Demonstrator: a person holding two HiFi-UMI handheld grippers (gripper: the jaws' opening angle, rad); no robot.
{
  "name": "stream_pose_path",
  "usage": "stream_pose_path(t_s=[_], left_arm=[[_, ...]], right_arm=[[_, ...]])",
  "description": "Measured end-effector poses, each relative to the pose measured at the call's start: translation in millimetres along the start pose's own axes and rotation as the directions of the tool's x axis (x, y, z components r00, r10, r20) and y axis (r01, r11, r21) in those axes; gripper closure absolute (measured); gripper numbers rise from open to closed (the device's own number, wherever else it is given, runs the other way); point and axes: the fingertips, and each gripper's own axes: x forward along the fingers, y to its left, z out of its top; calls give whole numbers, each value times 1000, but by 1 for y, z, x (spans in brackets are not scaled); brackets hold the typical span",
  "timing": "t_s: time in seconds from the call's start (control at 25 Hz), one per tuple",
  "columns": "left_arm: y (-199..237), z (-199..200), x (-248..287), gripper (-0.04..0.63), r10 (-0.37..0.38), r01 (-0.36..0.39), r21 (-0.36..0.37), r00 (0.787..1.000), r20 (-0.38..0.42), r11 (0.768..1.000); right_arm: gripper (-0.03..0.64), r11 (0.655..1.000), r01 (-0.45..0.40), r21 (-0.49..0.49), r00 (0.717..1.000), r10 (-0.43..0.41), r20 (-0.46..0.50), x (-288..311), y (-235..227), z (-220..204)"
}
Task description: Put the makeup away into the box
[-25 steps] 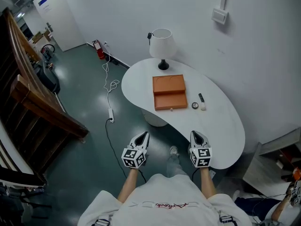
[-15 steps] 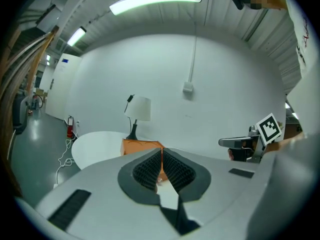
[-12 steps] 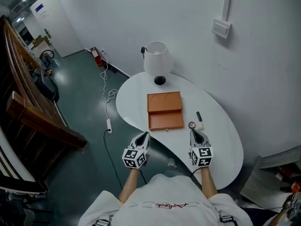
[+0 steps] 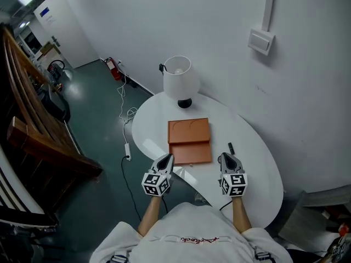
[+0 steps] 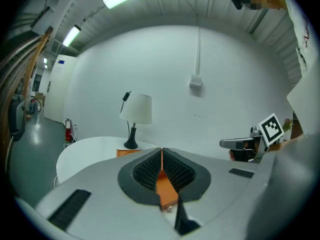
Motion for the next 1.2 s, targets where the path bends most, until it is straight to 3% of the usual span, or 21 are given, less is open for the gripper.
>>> stream_pose_path(t_s=[0.6, 1.2], left_arm=[[22, -10, 33, 580, -5, 3, -38, 999, -42, 999], [60, 1, 75, 580, -116, 113, -38, 990, -75, 993]], right_arm=[[598, 1000, 21, 10, 998, -20, -66, 37, -15, -16], [598, 989, 146, 17, 981, -143, -129, 69, -12, -26]])
